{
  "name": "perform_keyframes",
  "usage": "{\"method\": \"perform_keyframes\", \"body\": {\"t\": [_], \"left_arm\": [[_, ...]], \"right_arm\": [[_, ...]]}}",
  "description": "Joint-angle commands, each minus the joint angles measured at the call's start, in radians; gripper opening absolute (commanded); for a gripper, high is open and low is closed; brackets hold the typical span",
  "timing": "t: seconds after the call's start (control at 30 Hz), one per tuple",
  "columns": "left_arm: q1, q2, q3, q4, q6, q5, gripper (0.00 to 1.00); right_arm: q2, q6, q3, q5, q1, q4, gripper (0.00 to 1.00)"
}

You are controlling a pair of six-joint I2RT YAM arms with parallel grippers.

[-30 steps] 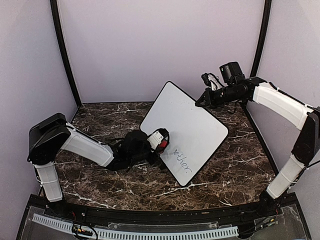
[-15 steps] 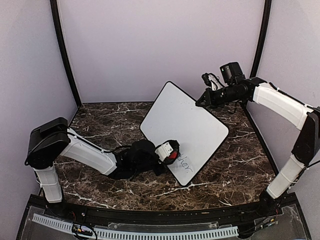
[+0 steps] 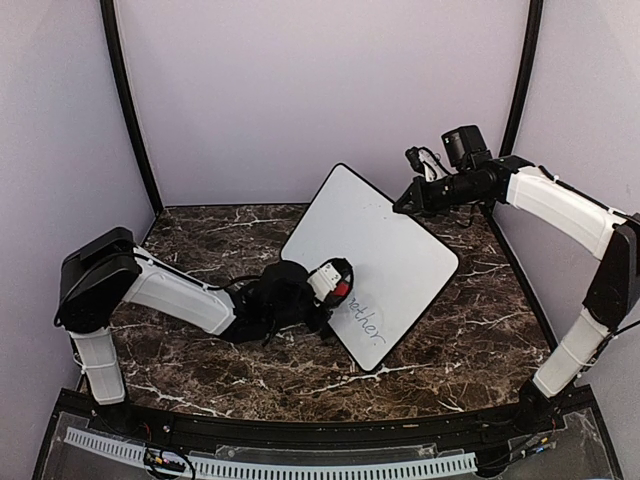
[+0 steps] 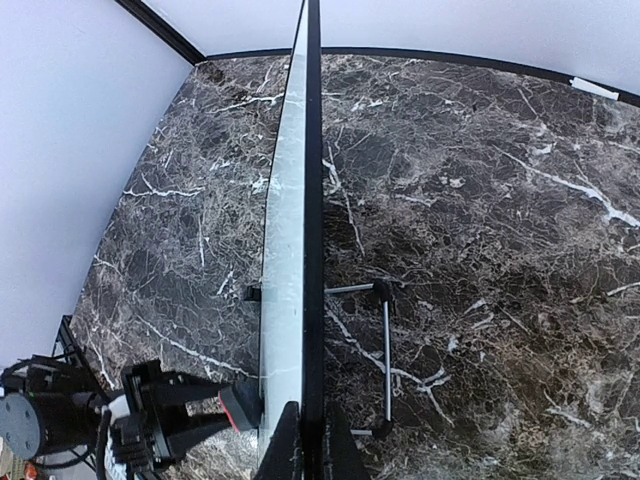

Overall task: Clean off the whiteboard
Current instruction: Erase the center of the whiteboard.

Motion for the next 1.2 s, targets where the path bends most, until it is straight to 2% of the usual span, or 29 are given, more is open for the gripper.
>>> {"method": "perform_keyframes", "body": {"t": [0.0, 0.2, 0.33, 0.77, 0.97, 1.17], "left_arm": [[0.081, 0.016, 0.083, -0.093, 0.024, -0.02, 0.0], [0.085, 0.046, 0.19, -0.22, 0.072, 0.121, 0.0], [0.059, 0.057, 0.188, -0.255, 0.073, 0.185, 0.0], [-0.048, 0.084, 0.175, -0.237, 0.049, 0.28, 0.0], [-0.046, 0.092, 0.184, -0.233, 0.045, 0.198, 0.0], [0.078, 0.083, 0.173, -0.26, 0.021, 0.119, 0.0]], "right_arm": [[0.008, -0.002, 0.006, -0.026, 0.007, -0.039, 0.0], [0.016, -0.013, 0.021, -0.01, 0.005, -0.061, 0.0], [0.021, -0.021, 0.033, 0.001, 0.001, -0.077, 0.0], [0.043, -0.027, 0.06, -0.009, -0.028, -0.079, 0.0], [0.044, -0.028, 0.061, -0.018, -0.033, -0.077, 0.0], [0.043, -0.028, 0.054, -0.03, -0.033, -0.072, 0.0]]}}
